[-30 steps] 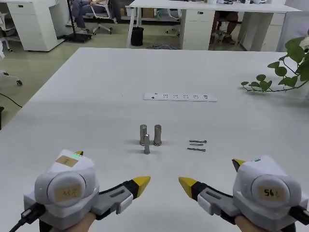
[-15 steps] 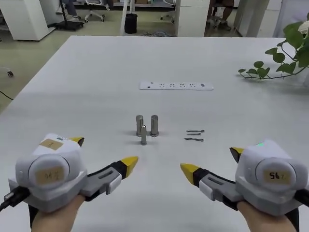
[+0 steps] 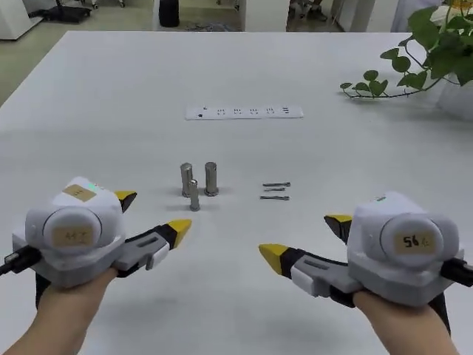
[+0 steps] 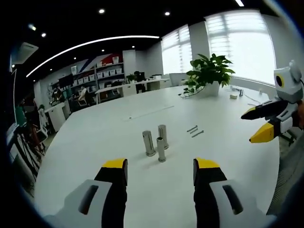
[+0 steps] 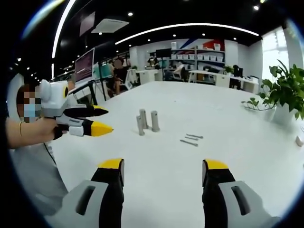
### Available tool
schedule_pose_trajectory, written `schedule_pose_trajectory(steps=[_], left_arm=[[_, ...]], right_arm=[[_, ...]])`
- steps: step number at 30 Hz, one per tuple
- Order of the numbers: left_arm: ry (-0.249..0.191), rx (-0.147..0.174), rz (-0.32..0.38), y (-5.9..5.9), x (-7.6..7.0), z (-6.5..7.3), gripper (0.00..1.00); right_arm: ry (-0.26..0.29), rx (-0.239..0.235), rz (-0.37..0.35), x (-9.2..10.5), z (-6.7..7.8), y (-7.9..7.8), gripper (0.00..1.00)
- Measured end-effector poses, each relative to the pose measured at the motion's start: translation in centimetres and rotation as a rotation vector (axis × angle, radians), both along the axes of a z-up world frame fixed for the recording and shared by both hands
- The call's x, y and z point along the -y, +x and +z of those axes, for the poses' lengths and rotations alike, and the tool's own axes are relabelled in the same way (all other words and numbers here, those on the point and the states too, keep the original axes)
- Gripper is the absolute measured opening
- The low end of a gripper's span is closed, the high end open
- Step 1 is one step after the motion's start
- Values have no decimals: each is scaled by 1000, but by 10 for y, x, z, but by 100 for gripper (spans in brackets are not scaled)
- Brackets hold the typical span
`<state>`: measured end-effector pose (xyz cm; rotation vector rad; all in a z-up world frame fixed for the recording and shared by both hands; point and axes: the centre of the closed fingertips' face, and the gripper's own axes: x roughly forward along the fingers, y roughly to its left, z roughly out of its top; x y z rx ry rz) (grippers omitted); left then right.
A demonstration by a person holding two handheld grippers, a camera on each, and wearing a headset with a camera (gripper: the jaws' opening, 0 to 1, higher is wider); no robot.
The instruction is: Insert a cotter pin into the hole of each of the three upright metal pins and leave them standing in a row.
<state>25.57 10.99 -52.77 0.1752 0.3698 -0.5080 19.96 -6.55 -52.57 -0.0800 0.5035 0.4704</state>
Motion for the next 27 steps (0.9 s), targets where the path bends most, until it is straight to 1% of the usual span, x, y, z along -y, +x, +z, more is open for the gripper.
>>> schedule_pose_trajectory(steps=[2,5,9,13,17,21,23,25,27], left_arm=[[-5,-4,-18,6,5,-3,51],[8,-5,-45,15,9,-9,47],[-5,-25,-68,26,14,-19,41],[-11,-30,-88,38,19,-26,36],[-22,-33,-104,49,23,-31,33],[-50,-41,-110,57,27,-34,31],[-70,-49,-115,61,29,-36,30],[-62,-39,-127,63,32,-37,29],[-58,-39,-136,65,34,-39,27]], right_arm=[[5,-5,7,-1,0,1,63],[20,-18,15,-3,1,3,62],[33,-30,26,-8,0,7,60],[29,-47,48,-13,-6,9,58],[29,-62,53,-14,-11,12,58],[33,-72,46,-13,-16,15,58],[47,-82,37,-12,-18,16,57],[59,-86,31,-12,-19,16,57],[59,-89,28,-12,-20,17,57]])
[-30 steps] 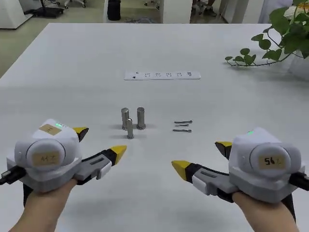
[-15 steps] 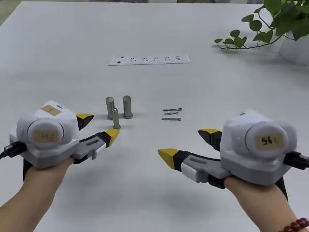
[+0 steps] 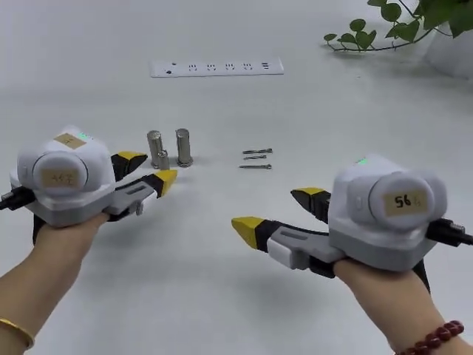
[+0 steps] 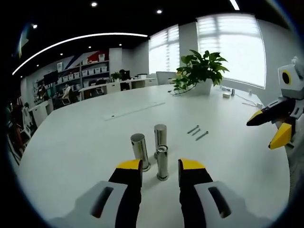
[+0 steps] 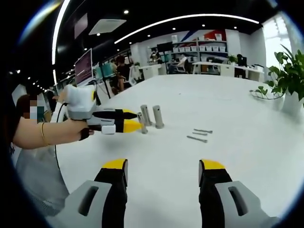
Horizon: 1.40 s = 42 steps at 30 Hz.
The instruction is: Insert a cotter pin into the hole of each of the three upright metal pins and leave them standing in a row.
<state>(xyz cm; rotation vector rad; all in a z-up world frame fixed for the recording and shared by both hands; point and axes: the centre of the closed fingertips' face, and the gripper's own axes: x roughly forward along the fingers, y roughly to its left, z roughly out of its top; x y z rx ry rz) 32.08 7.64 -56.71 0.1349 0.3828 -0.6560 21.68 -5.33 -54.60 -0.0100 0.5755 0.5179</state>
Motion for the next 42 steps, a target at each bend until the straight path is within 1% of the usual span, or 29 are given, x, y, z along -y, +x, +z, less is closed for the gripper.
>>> schedule_pose_trajectory(steps=[3,4,7,11,14,19,24,26,29,31,35,37,40,41,42], left_arm=[[10,-4,-19,2,3,-5,23],[14,-3,-23,2,4,-5,21],[27,13,-45,3,8,-6,15],[31,7,-51,4,10,-10,12],[38,9,-55,5,10,-11,9],[28,6,-57,6,10,-13,7],[29,10,-53,7,10,-13,6],[24,7,-52,7,10,-13,6],[17,4,-49,6,10,-13,6],[22,9,-53,6,10,-13,6],[17,0,-45,6,10,-13,6],[13,-9,-43,4,10,-13,6],[27,-11,-47,-1,11,-13,6],[26,-13,-47,-2,11,-13,6],[18,-23,-45,-4,12,-13,6]], right_arm=[[24,-10,2,-2,-1,0,57],[23,-10,4,-3,-2,0,58],[12,-10,10,-3,-4,-1,58],[25,-25,-3,-2,-7,-2,58],[23,-29,-4,-2,-9,-2,58],[9,-34,6,-1,-11,-4,59],[7,-35,3,-1,-12,-5,59],[4,-38,6,-1,-12,-5,59],[-24,-33,23,-3,-14,-7,59],[-23,-32,25,-3,-14,-7,59],[-14,-33,24,-4,-13,-8,59],[-16,-33,26,-4,-13,-8,59],[-15,-28,25,-3,-11,-8,59],[-15,-27,24,-3,-11,-8,59],[-14,-27,22,-2,-11,-7,59]])
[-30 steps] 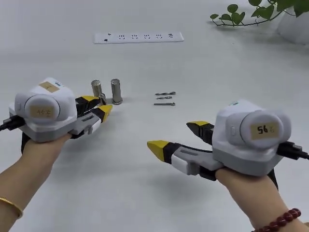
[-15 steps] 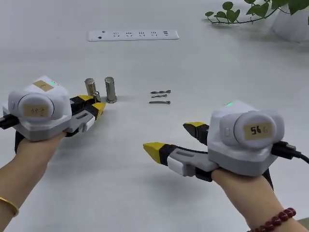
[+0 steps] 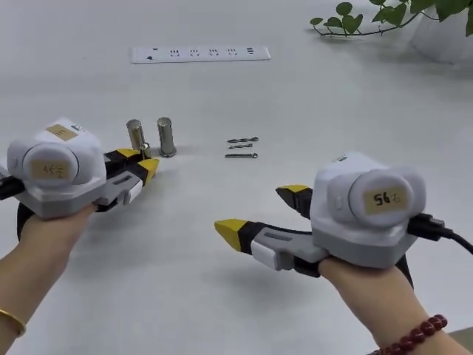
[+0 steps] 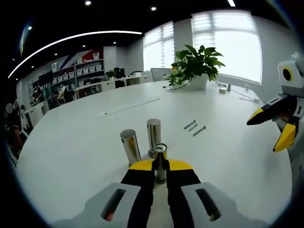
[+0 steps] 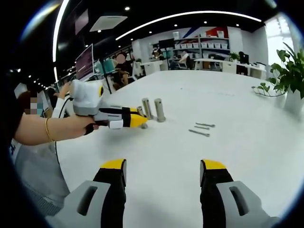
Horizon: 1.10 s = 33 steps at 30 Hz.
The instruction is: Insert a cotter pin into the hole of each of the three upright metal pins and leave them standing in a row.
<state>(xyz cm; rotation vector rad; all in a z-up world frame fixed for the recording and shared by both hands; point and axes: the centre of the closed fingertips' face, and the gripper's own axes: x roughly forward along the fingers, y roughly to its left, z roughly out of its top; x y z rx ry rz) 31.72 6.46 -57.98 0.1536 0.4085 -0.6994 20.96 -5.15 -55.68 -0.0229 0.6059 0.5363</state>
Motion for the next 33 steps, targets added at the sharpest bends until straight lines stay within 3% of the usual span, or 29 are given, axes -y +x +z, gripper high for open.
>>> schedule_pose_trajectory(steps=[4,26,33], left_arm=[[20,7,-5,-6,2,0,6],[2,3,-16,-35,13,5,6],[2,-9,-21,-43,15,0,6]], right_arm=[[-3,2,-6,3,1,0,59],[11,-6,-3,-1,1,-5,58],[12,-11,-2,-2,0,-8,58]])
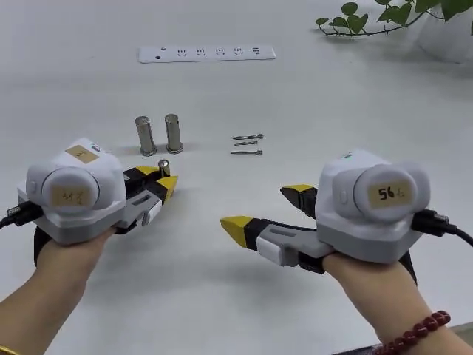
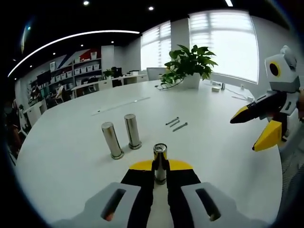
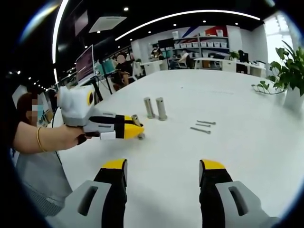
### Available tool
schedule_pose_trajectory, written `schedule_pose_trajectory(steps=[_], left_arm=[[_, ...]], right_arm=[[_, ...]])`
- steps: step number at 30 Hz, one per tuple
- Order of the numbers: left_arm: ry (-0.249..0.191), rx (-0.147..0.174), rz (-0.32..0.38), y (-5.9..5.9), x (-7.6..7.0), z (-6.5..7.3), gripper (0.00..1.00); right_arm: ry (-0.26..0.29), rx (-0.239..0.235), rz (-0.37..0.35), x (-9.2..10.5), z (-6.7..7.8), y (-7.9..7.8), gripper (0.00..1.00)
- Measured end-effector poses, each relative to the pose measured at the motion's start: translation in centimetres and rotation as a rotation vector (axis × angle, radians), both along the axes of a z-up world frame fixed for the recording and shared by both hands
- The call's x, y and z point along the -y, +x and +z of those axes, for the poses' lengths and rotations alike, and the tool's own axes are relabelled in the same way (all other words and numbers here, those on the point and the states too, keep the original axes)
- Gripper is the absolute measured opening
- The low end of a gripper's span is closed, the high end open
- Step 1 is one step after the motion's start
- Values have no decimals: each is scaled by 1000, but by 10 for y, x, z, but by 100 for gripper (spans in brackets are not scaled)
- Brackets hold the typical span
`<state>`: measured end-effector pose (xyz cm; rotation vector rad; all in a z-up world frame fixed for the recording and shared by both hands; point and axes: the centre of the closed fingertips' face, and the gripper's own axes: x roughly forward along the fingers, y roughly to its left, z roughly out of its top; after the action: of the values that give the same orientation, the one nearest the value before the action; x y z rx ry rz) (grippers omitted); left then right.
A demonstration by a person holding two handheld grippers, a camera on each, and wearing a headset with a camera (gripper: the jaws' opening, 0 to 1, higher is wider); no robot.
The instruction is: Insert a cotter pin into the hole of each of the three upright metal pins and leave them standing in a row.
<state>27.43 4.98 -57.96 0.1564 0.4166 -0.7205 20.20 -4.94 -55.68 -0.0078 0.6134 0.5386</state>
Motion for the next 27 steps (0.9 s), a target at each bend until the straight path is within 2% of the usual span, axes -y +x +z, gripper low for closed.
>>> schedule_pose_trajectory(steps=[11,23,27], left_arm=[[-13,0,0,-4,1,-1,6],[-10,2,19,-2,0,-1,6],[-4,9,30,0,-2,-1,12]], right_arm=[[11,-4,-4,2,0,-2,53],[22,-16,-9,0,-2,-1,49],[20,-13,-10,1,0,0,48]])
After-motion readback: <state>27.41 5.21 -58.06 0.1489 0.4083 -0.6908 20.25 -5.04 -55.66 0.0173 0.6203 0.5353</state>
